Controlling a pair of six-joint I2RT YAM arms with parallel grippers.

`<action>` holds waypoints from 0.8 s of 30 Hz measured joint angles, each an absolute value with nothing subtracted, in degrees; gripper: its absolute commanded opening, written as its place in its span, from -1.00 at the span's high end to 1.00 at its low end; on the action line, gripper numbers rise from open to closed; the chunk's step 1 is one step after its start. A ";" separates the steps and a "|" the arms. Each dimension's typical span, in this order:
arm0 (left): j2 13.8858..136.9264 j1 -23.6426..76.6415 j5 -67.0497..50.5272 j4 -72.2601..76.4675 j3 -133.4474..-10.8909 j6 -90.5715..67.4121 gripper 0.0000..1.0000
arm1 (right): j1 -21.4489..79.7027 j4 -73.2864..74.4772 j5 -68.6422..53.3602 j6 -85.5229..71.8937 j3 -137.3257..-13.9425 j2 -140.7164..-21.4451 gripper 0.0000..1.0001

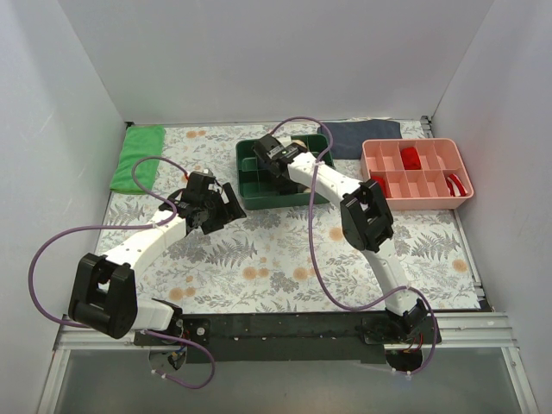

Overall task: Roll the underwear
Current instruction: Place the underwear in the storage box.

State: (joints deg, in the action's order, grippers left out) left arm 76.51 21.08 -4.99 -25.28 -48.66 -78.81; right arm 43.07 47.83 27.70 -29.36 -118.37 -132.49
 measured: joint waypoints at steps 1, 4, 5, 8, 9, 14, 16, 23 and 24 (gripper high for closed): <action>76.51 21.08 -5.02 -25.26 -48.60 -78.78 -0.57 | 42.83 47.97 26.89 -29.54 -118.28 -132.60 0.97; 76.51 21.06 -5.10 -25.32 -48.40 -78.78 -0.56 | 41.87 48.05 24.40 -29.82 -118.63 -133.34 0.97; 76.51 21.06 -5.13 -25.30 -48.38 -78.78 -0.56 | 41.63 48.12 23.88 -29.80 -118.91 -133.91 0.97; 76.51 21.06 -5.19 -25.26 -48.34 -78.78 -0.56 | 40.69 48.56 22.63 -29.80 -119.04 -135.22 0.97; 76.51 21.06 -5.23 -25.23 -48.27 -78.81 -0.56 | 40.49 48.34 22.09 -29.80 -118.80 -135.35 0.97; 76.51 21.06 -5.41 -25.28 -48.05 -78.78 -0.57 | 40.10 47.97 20.34 -29.58 -118.52 -135.22 0.84; 76.51 21.04 -5.39 -25.26 -48.05 -78.78 -0.57 | 40.07 46.65 20.01 -29.26 -117.25 -134.52 0.68; 76.51 20.91 -5.41 -25.26 -48.05 -78.76 -0.57 | 39.83 46.17 18.96 -27.94 -117.43 -133.05 -0.17; 76.51 20.86 -5.41 -25.28 -48.05 -78.74 -0.57 | 39.81 45.95 18.94 -27.83 -117.40 -132.33 -0.21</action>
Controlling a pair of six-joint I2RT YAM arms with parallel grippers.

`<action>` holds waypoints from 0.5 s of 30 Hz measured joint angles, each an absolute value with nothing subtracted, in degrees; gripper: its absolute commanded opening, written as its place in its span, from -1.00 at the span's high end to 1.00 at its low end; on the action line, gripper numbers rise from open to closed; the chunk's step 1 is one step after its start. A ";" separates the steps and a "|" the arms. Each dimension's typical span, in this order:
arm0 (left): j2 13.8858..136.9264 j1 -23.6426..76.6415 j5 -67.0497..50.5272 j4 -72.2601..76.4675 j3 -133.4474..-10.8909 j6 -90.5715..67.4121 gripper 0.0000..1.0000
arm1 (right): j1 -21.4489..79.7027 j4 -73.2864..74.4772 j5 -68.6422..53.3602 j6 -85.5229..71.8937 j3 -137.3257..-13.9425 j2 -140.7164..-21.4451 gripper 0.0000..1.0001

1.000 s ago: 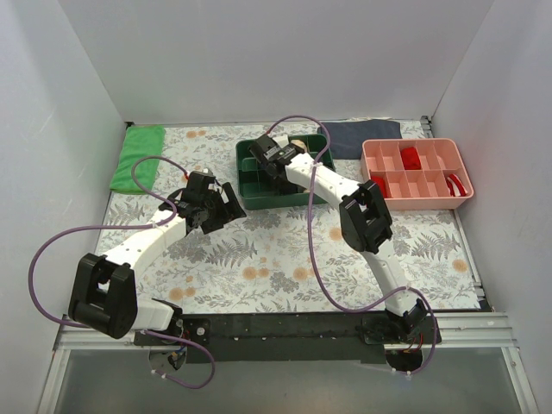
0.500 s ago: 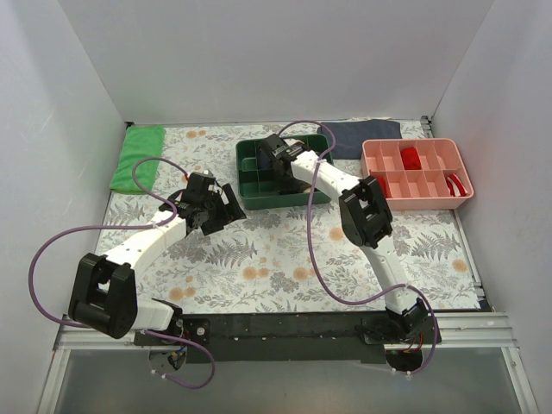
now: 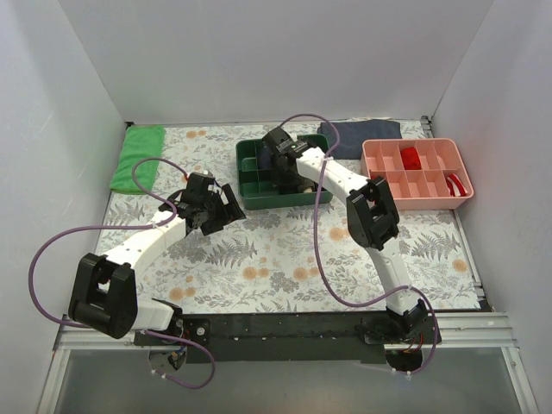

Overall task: Roll the underwear
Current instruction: Place the underwear in the storage box.

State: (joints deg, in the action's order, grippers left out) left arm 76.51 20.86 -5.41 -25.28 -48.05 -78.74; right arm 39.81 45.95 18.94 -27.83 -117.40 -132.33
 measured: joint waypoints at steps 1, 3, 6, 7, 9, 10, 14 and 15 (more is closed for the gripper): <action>76.51 20.82 -5.41 -25.28 -48.05 -78.70 -0.57 | 39.79 45.58 18.96 -27.64 -117.25 -131.44 -0.24; 76.51 20.78 -5.41 -25.28 -48.05 -78.61 -0.57 | 39.77 45.17 19.09 -27.24 -116.97 -129.88 -0.26; 76.51 20.78 -5.45 -25.26 -48.05 -78.59 -0.57 | 39.79 44.97 19.35 -26.89 -116.84 -128.07 -0.16; 76.51 20.78 -5.45 -25.26 -48.05 -78.59 -0.57 | 39.79 44.91 19.51 -26.85 -116.84 -127.70 -0.10; 76.51 20.78 -5.48 -25.26 -48.05 -78.59 -0.57 | 39.79 44.84 19.75 -26.74 -116.84 -127.22 0.31; 76.51 20.78 -5.48 -25.26 -48.05 -78.59 -0.57 | 39.79 44.82 19.79 -26.59 -116.84 -127.20 0.50; 76.51 20.78 -5.48 -25.28 -48.05 -78.59 -0.58 | 39.79 44.34 19.77 -26.46 -116.49 -127.17 0.97; 76.51 20.78 -5.48 -25.28 -48.05 -78.56 -0.58 | 39.79 44.25 19.75 -26.50 -116.46 -127.17 0.97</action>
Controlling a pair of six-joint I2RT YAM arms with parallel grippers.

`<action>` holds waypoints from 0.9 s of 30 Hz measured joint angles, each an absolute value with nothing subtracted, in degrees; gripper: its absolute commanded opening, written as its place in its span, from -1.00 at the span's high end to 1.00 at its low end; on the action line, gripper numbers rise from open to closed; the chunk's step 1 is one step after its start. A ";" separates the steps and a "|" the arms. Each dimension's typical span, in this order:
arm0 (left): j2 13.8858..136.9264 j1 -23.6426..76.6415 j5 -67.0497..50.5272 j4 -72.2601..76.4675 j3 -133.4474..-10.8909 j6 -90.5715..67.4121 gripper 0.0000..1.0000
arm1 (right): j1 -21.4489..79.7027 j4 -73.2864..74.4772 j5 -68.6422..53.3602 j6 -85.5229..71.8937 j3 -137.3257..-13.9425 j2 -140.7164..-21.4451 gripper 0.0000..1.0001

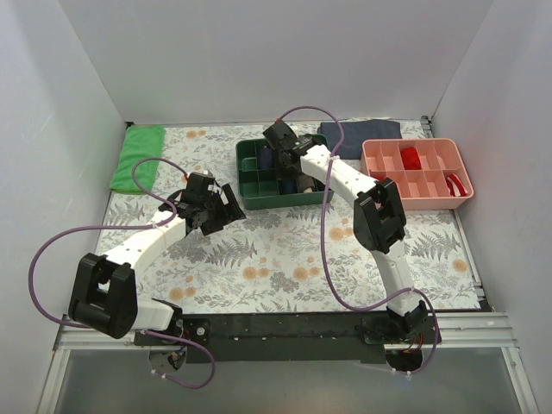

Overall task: Roll the underwear
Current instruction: Place the underwear in the storage box.

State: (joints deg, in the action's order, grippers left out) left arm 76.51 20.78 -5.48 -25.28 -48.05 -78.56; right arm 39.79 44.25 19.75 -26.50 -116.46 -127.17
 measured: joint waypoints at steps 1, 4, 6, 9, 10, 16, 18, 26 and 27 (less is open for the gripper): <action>76.51 20.78 -5.48 -25.30 -48.05 -78.43 -0.58 | 39.77 44.03 19.77 -26.61 -116.46 -127.22 0.97; 76.51 20.78 -5.45 -25.39 -48.05 -78.37 -0.58 | 39.70 43.31 19.84 -26.63 -116.46 -127.35 0.97; 76.51 20.78 -5.45 -25.47 -48.05 -78.35 -0.58 | 39.64 42.35 20.08 -26.55 -116.38 -127.59 0.97; 76.51 20.78 -5.45 -25.47 -48.05 -78.35 -0.58 | 39.31 40.45 19.81 -26.20 -116.27 -128.05 0.97; 76.51 20.78 -5.45 -25.47 -48.05 -78.35 -0.58 | 39.11 39.92 19.68 -26.13 -116.29 -128.27 0.97; 76.49 20.78 -5.43 -25.45 -48.05 -78.22 -0.68 | 37.60 36.97 18.79 -25.85 -116.38 -130.82 0.97; 76.40 20.75 -5.43 -25.47 -48.05 -78.15 -0.69 | 37.10 36.67 17.78 -25.74 -116.75 -132.25 0.97; 75.64 20.71 -5.41 -25.50 -48.05 -77.87 -0.86 | 36.16 36.10 15.20 -25.08 -117.86 -135.13 0.87; 75.53 20.73 -5.41 -25.50 -48.05 -77.80 -0.92 | 36.07 36.07 15.09 -25.04 -117.86 -135.13 0.75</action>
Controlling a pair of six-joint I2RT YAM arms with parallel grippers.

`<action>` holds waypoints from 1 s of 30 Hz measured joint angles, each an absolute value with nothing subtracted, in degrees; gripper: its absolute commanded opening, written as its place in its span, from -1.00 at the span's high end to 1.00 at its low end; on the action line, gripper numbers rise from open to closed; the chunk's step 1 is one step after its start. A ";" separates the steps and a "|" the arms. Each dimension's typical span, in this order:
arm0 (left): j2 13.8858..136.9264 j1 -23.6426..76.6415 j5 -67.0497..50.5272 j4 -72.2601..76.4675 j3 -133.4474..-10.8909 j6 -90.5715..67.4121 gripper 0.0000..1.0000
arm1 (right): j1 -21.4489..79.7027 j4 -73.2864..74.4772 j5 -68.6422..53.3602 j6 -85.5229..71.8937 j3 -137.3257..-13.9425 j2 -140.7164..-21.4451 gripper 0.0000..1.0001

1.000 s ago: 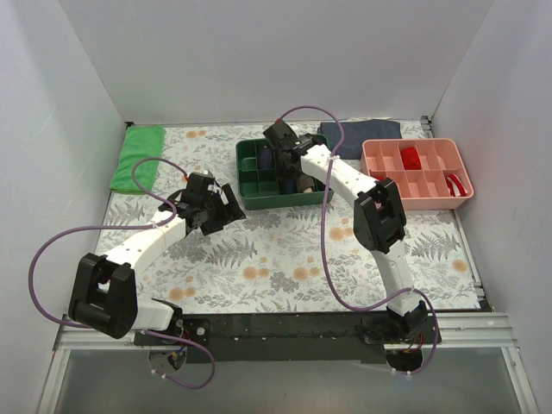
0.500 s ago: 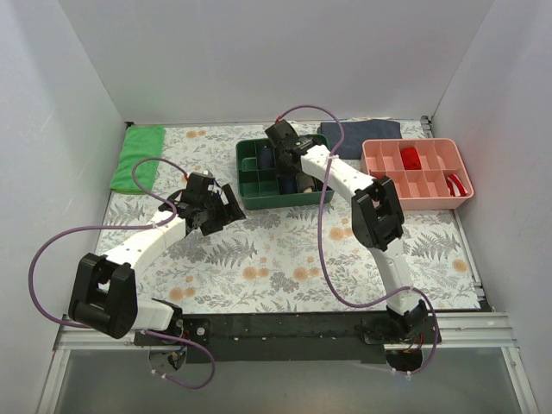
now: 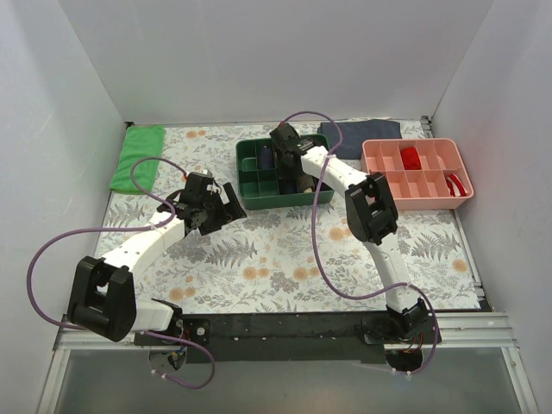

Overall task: Roll the underwear
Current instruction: Place the underwear in the storage box, then reset both arms

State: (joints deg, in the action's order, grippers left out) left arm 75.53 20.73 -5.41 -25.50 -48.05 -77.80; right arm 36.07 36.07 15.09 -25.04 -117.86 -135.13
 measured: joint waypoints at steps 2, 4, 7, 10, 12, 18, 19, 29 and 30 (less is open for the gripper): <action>75.42 20.71 -5.43 -25.67 -48.14 -77.73 -0.96 | 36.05 34.81 14.72 -24.25 -116.99 -134.61 0.47; 75.31 20.71 -5.41 -25.96 -48.47 -77.54 -0.96 | 36.05 32.56 14.33 -23.18 -114.24 -132.84 0.23; 74.96 20.71 -5.43 -26.55 -49.43 -77.08 -0.96 | 36.05 31.42 14.20 -21.87 -111.81 -129.05 0.09; 74.41 20.71 -5.43 -26.81 -50.89 -76.60 -0.96 | 36.05 30.74 14.41 -20.43 -111.72 -124.73 0.05; 74.04 20.71 -5.45 -26.83 -52.07 -76.20 -0.96 | 36.05 30.11 14.39 -19.53 -111.28 -120.92 0.03; 73.91 20.71 -5.50 -27.49 -56.40 -74.46 -0.96 | 36.07 25.96 13.89 -17.32 -98.48 -104.42 -0.04; 73.89 20.71 -5.43 -27.68 -57.39 -74.04 -0.96 | 36.07 25.58 14.11 -16.80 -94.89 -101.12 -0.07; 72.03 20.71 -4.43 -29.10 -65.32 -72.12 -0.96 | 36.01 23.75 21.74 -12.75 -65.82 -71.44 -0.97; 71.46 20.71 -4.21 -29.34 -65.32 -72.10 -0.96 | 36.01 23.77 22.68 -12.67 -63.61 -68.34 -0.97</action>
State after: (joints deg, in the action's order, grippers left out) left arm 71.46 20.71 -4.21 -29.34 -65.32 -72.10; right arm 36.01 23.77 22.68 -12.67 -63.61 -68.34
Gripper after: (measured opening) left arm 0.982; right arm 0.982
